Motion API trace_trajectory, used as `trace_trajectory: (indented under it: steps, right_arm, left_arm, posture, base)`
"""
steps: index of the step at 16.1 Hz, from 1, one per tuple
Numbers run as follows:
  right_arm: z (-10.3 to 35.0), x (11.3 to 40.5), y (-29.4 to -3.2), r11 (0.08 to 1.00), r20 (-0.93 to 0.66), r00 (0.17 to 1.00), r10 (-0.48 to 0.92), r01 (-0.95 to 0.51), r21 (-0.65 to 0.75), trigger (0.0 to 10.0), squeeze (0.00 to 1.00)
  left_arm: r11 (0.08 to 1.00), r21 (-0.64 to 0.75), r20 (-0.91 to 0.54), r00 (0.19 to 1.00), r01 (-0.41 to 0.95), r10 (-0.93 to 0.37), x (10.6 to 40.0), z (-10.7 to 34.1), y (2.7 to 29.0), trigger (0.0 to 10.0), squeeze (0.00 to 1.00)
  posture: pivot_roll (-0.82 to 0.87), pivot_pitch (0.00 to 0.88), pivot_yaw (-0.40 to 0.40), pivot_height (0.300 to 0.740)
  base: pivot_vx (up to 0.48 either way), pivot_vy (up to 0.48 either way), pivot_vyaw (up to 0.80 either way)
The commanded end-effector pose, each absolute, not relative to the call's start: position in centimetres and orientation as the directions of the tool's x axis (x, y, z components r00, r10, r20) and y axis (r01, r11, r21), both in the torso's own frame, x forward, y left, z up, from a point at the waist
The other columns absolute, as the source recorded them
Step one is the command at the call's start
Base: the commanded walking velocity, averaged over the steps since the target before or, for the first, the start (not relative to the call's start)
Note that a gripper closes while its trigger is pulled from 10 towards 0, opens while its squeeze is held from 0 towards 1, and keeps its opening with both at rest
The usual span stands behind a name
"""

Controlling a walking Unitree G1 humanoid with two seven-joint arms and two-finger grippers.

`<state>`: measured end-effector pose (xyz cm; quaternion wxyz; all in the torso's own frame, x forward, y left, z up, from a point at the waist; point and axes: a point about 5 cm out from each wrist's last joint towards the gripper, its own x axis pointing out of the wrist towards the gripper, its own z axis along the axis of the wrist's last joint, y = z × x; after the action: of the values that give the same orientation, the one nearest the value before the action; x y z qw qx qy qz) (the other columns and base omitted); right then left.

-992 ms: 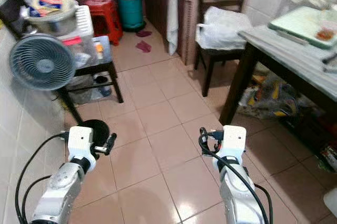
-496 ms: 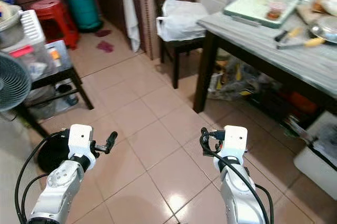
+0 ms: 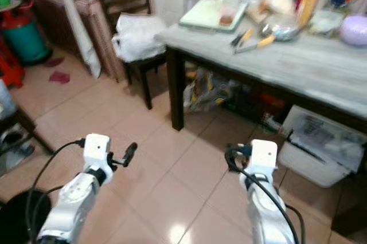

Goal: Setting the table

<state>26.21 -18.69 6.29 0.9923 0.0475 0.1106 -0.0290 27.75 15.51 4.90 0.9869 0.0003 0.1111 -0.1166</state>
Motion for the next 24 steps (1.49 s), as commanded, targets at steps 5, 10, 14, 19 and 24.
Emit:
trace_trajectory:
  steps: [5,10,14,19,24]
  right_arm:
    - [6.55,26.36,-17.67,0.994,-0.205,0.979,-0.016,0.037,0.099,10.0,0.00]
    - [6.42,26.31,-17.69,0.994,-0.211,0.977,-0.020,0.042,0.102,10.0,0.00]
    - [6.34,26.28,-17.66,0.994,-0.215,0.976,-0.018,0.042,0.105,10.0,0.00]
    - [6.31,26.22,-17.72,0.993,-0.219,0.976,-0.023,0.047,0.105,10.0,0.00]
    - [6.25,26.19,-17.65,0.993,-0.219,0.975,-0.022,0.045,0.104,10.0,0.00]
  left_arm:
    - [0.980,-0.019,-0.243,0.950,0.196,-0.195,27.42,4.58,16.83,10.0,0.00]
    - [0.982,-0.026,-0.251,0.950,0.187,-0.187,27.43,4.44,16.72,10.0,0.00]
    - [0.980,-0.014,-0.256,0.947,0.199,-0.196,27.46,4.44,16.56,10.0,0.00]
    - [0.977,-0.006,-0.267,0.941,0.215,-0.209,27.39,4.34,16.40,10.0,0.00]
    - [0.974,-0.002,-0.270,0.938,0.227,-0.219,27.28,4.33,16.40,10.0,0.00]
  posture:
    - [-0.03,0.060,0.042,0.740]
    - [-0.03,0.063,0.044,0.740]
    - [-0.03,0.063,0.045,0.740]
    - [-0.03,0.066,0.046,0.740]
    - [-0.03,0.063,0.050,0.740]
  base:
    - [0.335,0.000,-0.12]
    - [0.129,0.000,0.00]
    - [0.000,0.000,-0.79]
    - [0.000,0.000,-0.79]
    - [0.000,0.000,-0.79]
